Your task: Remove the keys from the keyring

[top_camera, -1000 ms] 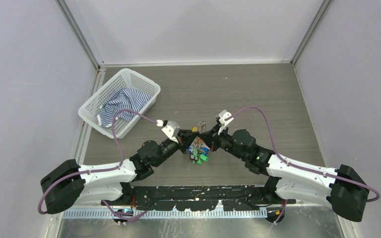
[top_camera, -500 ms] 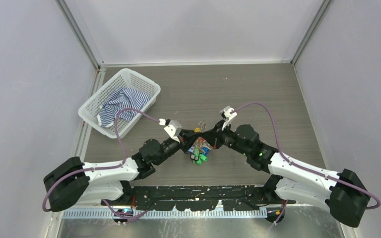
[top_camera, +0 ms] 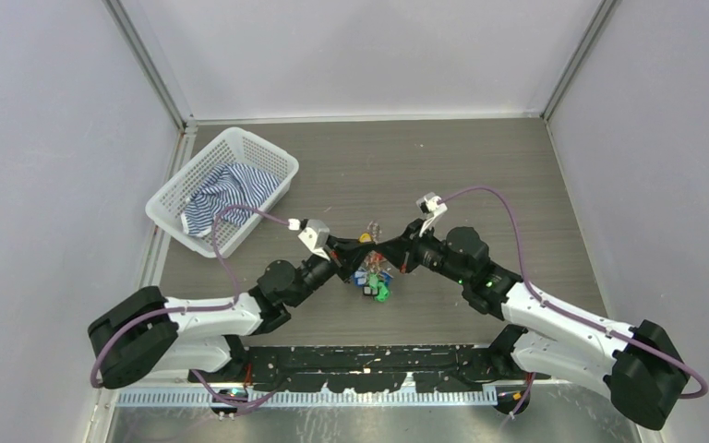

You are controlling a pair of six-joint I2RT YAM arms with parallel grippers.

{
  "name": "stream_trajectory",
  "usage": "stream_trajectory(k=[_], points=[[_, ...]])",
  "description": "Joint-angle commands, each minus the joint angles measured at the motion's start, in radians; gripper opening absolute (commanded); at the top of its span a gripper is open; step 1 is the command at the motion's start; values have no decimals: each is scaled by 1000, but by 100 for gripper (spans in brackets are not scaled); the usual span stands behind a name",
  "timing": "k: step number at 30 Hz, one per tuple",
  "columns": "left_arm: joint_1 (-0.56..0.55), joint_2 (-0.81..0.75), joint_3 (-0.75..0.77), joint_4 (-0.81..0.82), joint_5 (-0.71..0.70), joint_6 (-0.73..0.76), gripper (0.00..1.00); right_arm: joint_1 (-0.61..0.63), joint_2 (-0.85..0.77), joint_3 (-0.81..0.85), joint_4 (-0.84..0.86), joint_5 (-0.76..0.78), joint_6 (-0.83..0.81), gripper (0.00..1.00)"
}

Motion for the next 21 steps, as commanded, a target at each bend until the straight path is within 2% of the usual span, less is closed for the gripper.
stream_trajectory(k=[1, 7, 11, 14, 17, 21], points=[[-6, -135, -36, -106, -102, -3, 0, -32, -66, 30, 182, 129, -8, 1], [29, -225, -5, -247, -128, 38, 0, -31, -75, 6, 211, 131, -27, 1], [33, -221, -2, -245, -126, 52, 0, -31, -83, -11, 241, 118, -47, 1], [55, -213, 5, -238, -92, 53, 0, -30, -96, -37, 278, 102, -64, 1], [91, -194, 20, -220, 1, 39, 0, -30, -98, -66, 322, 53, -81, 1], [126, -183, 26, -217, 86, 11, 0, -31, -103, -122, 375, 65, -70, 16]])
